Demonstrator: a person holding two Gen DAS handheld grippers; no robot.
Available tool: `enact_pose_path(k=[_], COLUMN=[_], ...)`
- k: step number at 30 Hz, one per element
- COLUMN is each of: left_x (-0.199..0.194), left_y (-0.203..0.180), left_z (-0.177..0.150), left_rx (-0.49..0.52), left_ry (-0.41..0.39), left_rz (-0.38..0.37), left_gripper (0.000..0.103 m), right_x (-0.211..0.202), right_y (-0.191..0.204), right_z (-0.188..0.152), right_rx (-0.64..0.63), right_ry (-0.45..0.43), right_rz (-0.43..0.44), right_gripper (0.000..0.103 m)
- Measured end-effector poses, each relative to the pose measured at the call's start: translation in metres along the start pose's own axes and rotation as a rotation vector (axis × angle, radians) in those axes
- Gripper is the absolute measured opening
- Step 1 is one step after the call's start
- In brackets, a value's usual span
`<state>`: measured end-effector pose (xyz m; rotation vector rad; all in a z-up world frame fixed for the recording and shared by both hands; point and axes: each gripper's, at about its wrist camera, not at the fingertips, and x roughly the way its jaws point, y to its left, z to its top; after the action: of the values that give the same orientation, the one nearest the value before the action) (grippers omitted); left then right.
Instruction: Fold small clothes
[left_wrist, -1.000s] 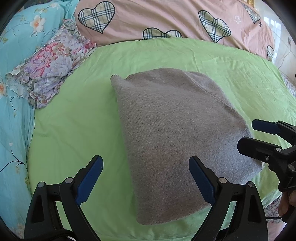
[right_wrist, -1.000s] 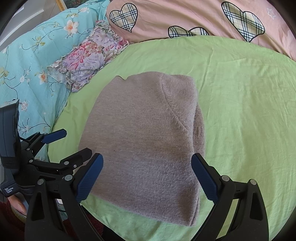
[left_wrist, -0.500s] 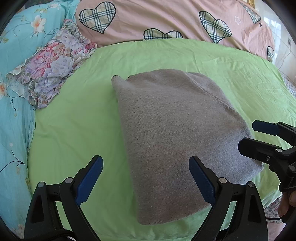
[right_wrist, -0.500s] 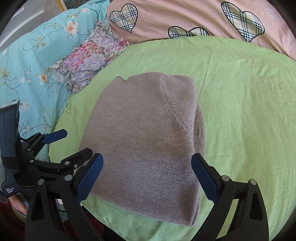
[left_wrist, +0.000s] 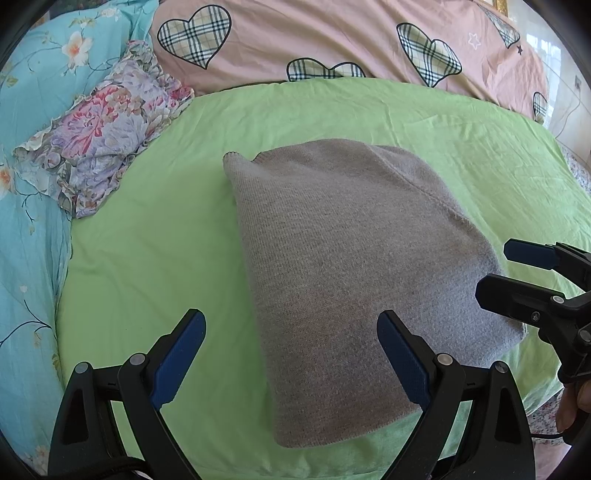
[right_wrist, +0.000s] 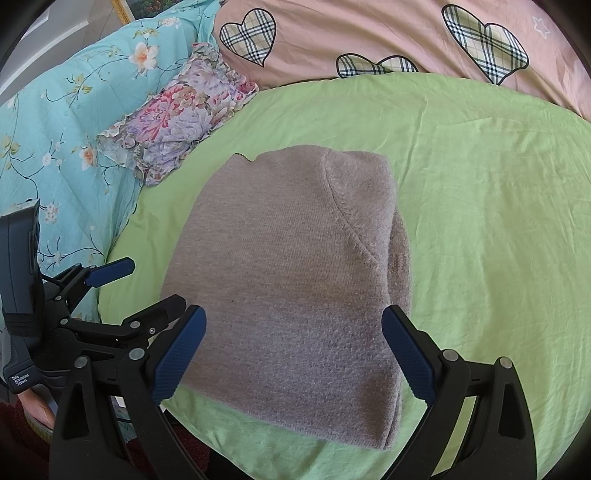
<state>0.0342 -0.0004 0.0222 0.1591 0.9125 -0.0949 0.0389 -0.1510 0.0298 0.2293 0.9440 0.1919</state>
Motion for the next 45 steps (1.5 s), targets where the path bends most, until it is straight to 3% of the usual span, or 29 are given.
enact_pose_path(k=[45], left_x=[-0.003], left_y=[0.006], left_z=[0.014], left_rx=[-0.028], left_ry=[-0.029], left_rz=[-0.005], left_gripper=[0.094], right_x=[-0.006], right_y=[0.004], right_z=[0.006], right_rx=[0.001], right_ry=[-0.027], right_rz=[-0.007], right_gripper=[0.096])
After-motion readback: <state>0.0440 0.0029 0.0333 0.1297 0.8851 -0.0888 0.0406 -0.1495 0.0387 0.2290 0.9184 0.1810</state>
